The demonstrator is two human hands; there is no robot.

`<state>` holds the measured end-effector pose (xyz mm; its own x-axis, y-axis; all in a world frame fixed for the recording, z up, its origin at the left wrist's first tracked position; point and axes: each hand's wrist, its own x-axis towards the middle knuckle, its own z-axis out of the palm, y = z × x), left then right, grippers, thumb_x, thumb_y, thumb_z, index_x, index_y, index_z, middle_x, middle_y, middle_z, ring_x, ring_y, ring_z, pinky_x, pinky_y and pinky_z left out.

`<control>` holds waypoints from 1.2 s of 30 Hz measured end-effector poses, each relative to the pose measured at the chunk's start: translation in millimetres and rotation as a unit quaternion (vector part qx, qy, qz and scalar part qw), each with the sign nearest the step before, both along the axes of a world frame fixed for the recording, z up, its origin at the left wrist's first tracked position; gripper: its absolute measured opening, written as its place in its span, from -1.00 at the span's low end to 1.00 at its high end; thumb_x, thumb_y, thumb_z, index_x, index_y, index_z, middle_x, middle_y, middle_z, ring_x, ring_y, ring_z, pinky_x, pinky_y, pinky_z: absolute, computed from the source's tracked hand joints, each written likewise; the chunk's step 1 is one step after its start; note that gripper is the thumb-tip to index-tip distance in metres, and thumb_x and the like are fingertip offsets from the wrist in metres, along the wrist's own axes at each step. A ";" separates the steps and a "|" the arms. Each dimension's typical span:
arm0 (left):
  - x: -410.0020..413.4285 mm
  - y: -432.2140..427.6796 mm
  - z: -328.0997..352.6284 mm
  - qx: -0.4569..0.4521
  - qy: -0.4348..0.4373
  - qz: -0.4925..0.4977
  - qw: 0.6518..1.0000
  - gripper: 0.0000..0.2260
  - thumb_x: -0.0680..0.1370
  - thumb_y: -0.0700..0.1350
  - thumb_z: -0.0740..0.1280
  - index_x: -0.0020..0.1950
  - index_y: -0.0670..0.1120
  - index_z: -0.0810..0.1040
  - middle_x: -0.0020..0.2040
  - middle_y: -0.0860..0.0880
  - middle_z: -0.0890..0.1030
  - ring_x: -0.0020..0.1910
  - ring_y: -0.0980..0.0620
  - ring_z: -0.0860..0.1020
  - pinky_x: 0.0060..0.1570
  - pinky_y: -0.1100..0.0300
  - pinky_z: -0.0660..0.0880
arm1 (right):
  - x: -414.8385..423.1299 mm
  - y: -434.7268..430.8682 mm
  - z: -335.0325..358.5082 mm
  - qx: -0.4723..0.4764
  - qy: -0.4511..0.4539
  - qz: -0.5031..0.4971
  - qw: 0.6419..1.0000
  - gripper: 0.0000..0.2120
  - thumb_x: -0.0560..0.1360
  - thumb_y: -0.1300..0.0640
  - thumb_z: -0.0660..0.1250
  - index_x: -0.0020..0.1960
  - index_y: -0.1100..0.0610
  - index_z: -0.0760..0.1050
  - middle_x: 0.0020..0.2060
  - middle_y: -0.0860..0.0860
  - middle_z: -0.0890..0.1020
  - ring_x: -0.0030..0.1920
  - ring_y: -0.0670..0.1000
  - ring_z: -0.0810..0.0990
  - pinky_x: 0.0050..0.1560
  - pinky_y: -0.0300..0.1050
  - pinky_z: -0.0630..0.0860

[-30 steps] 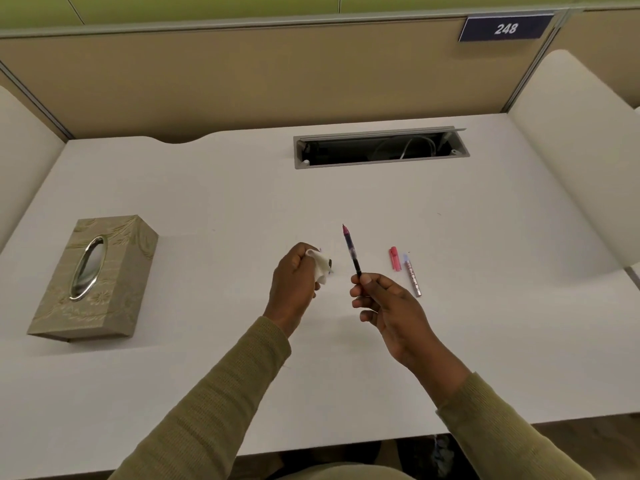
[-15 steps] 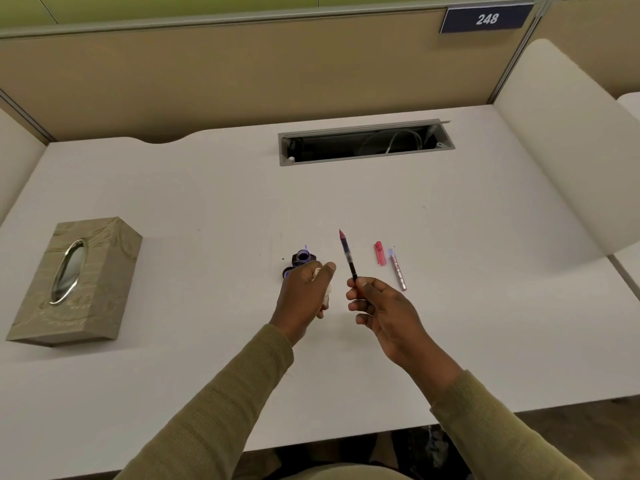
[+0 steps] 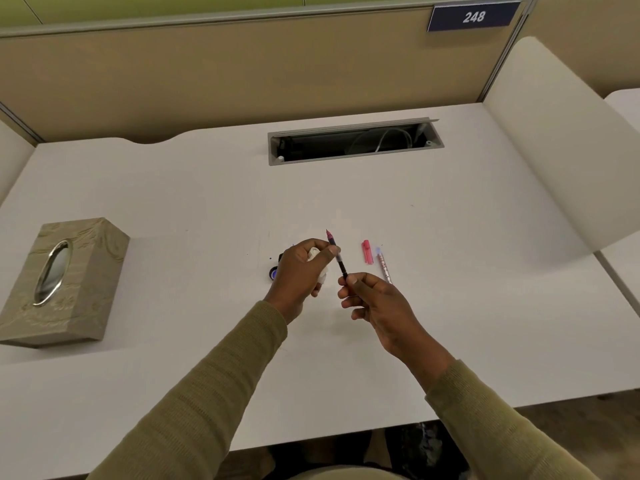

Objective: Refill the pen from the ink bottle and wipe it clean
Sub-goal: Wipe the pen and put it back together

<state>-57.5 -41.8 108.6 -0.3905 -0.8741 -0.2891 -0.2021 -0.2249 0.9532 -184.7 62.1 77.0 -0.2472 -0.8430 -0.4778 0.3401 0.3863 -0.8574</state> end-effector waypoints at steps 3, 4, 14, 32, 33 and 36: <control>-4.0 -0.9 -1.1 0.011 0.002 0.016 1.000 -0.82 0.57 -0.10 0.36 0.01 -0.22 0.62 -0.45 -0.04 0.40 -0.49 0.04 0.33 -0.52 0.22 0.31 | -5.9 -1.8 -0.2 0.008 0.045 0.008 0.999 -0.75 0.61 -0.03 0.29 0.09 0.09 0.65 -0.10 0.03 0.75 -0.13 0.00 0.67 -0.13 -0.09 0.55; -5.1 -1.5 -1.7 0.016 0.004 0.025 1.000 -0.82 0.57 -0.11 0.37 0.00 -0.24 0.62 -0.46 -0.03 0.39 -0.49 0.03 0.32 -0.51 0.23 0.30 | -9.0 -3.1 -2.2 0.015 0.096 -0.005 0.995 -0.76 0.60 -0.06 0.30 0.07 0.05 0.65 -0.11 0.00 0.75 -0.14 -0.02 0.69 -0.12 -0.09 0.57; -9.8 -5.4 -2.0 0.017 0.004 0.051 0.999 -0.81 0.57 -0.12 0.37 0.00 -0.25 0.61 -0.50 0.04 0.34 -0.50 0.08 0.30 -0.49 0.22 0.27 | -60.2 -29.4 -58.3 0.157 0.520 -0.001 0.840 -0.60 0.50 -0.02 0.43 0.19 0.20 0.44 0.08 0.14 0.54 0.05 0.20 0.57 -0.05 -0.01 0.47; -13.1 -13.0 29.6 -0.005 0.046 0.101 0.994 -0.83 0.56 -0.10 0.39 -0.03 -0.21 0.65 -0.48 0.04 0.35 -0.53 0.09 0.28 -0.48 0.23 0.25 | -29.3 21.7 -7.9 -0.068 0.405 0.000 0.912 -0.93 0.48 0.21 0.44 -0.07 0.07 0.60 -0.22 -0.08 0.67 -0.20 -0.13 0.62 -0.22 -0.39 0.49; -11.0 -13.3 34.5 -0.009 0.052 0.106 0.993 -0.83 0.56 -0.10 0.39 -0.02 -0.21 0.65 -0.46 0.02 0.34 -0.52 0.10 0.28 -0.48 0.23 0.25 | -23.1 23.5 -1.8 -0.082 0.393 -0.003 0.916 -0.92 0.49 0.21 0.44 -0.06 0.06 0.60 -0.20 -0.09 0.67 -0.20 -0.12 0.63 -0.23 -0.37 0.51; -3.4 -14.5 47.7 -0.027 0.065 0.110 0.991 -0.82 0.55 -0.09 0.40 0.01 -0.20 0.66 -0.45 0.02 0.36 -0.49 0.08 0.29 -0.47 0.22 0.27 | -8.8 23.4 14.4 -0.107 0.362 -0.005 0.926 -0.91 0.49 0.22 0.44 -0.05 0.06 0.60 -0.19 -0.08 0.67 -0.21 -0.12 0.62 -0.28 -0.36 0.50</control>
<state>-60.9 -56.3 156.3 -0.2197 -0.9551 -0.1987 -0.0287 -0.1973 0.9799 -193.5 85.5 91.4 -0.4462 -0.8949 -0.0053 -0.3507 0.1803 -0.9190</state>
